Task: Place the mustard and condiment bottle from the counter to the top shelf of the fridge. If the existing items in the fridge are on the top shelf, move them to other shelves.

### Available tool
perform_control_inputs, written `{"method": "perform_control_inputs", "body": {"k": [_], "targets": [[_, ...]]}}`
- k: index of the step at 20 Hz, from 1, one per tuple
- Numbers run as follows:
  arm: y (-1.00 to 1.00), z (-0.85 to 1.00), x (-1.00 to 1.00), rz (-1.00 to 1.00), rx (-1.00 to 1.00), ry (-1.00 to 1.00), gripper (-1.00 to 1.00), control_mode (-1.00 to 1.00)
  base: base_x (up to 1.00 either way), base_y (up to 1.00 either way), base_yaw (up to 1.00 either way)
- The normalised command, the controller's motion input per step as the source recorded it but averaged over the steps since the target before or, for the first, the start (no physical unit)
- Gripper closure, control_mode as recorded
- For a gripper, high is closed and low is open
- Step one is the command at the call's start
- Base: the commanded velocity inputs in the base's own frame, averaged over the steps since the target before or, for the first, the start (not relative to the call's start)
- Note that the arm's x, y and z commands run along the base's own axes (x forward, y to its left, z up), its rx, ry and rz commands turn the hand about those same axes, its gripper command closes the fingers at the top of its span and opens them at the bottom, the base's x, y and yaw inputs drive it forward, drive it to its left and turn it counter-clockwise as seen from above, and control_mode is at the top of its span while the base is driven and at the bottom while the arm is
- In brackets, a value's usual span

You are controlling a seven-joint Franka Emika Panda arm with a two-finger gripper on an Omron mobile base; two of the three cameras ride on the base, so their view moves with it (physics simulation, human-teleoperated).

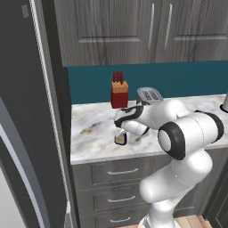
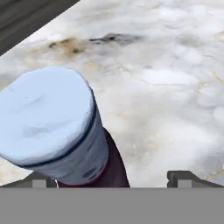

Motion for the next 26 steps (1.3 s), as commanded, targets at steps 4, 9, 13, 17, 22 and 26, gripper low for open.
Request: {"method": "perform_control_inputs", "body": {"k": [4, 9, 13, 17, 22, 26], "targets": [[0.13, -0.19, 0.15, 0.00, 0.00, 0.00, -1.00, -1.00, 0.00, 0.00, 0.00], [0.10, -0.08, 0.07, 0.00, 0.01, 0.00, 1.00, -1.00, 0.00, 0.00, 0.00], [0.00, 0.00, 0.00, 0.00, 0.00, 0.00, 1.00, -1.00, 0.00, 0.00, 0.00], [0.00, 0.30, -0.26, 0.00, 0.00, -0.13, 1.00, -1.00, 0.00, 0.00, 0.00], [-0.12, 0.96, -0.83, -0.02, 0.00, -0.28, 1.00, -1.00, 0.00, 0.00, 0.00], [-0.12, 1.00, -1.00, -0.08, 0.00, -0.20, 1.00, -1.00, 0.00, 0.00, 0.00]]}}
